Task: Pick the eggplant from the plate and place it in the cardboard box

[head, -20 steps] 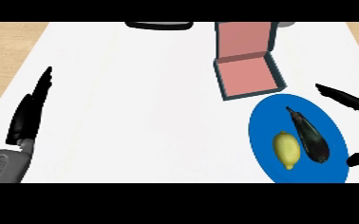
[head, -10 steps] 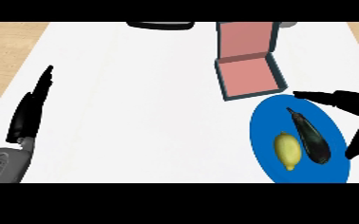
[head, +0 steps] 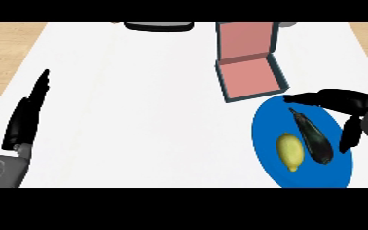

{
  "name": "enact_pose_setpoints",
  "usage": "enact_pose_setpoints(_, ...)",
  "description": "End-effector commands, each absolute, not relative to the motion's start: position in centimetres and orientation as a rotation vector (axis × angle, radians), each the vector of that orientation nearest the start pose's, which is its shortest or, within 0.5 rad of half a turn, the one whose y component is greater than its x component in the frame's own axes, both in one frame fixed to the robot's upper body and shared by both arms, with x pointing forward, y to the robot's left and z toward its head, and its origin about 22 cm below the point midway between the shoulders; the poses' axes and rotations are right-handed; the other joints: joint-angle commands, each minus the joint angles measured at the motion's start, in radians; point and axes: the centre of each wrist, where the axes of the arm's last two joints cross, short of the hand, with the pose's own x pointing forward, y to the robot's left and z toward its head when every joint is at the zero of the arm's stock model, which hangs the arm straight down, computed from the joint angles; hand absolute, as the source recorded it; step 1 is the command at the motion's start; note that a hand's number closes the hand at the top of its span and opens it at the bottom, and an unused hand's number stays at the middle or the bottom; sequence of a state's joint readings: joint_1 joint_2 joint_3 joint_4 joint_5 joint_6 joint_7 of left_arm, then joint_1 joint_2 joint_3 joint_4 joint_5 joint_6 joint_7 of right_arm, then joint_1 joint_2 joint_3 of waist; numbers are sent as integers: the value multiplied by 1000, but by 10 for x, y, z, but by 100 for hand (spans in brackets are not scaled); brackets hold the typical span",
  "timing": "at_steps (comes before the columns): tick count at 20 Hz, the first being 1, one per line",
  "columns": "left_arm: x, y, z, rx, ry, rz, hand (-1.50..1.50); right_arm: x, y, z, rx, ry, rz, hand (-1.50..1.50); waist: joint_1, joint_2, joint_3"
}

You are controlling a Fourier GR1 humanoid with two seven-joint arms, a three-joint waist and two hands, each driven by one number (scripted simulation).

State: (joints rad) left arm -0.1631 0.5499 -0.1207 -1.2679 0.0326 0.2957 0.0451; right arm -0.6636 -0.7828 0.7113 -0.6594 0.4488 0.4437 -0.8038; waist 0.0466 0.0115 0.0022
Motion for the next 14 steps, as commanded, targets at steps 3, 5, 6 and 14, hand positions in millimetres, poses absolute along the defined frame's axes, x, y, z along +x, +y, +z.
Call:
enact_pose_setpoints(3, 269, 341, 14, 638, -1392, -236, 0, 355, -405, 34, 192, -1079, 1702, -150, -12, -3, 0)
enact_pose_setpoints(5, 265, 356, 6, 631, -1377, -235, 0, 357, -392, 22, 204, -1054, 1706, -150, -18, -4, -1)
enact_pose_setpoints(6, 271, 350, 8, 628, -1374, -234, 0, 368, -376, 22, 211, -1068, 1693, -150, -14, -2, -1)
enact_pose_setpoints(14, 272, 350, 7, 640, -1368, -222, 0, 372, -374, 35, 338, -1110, 1679, -150, -30, -7, -2)
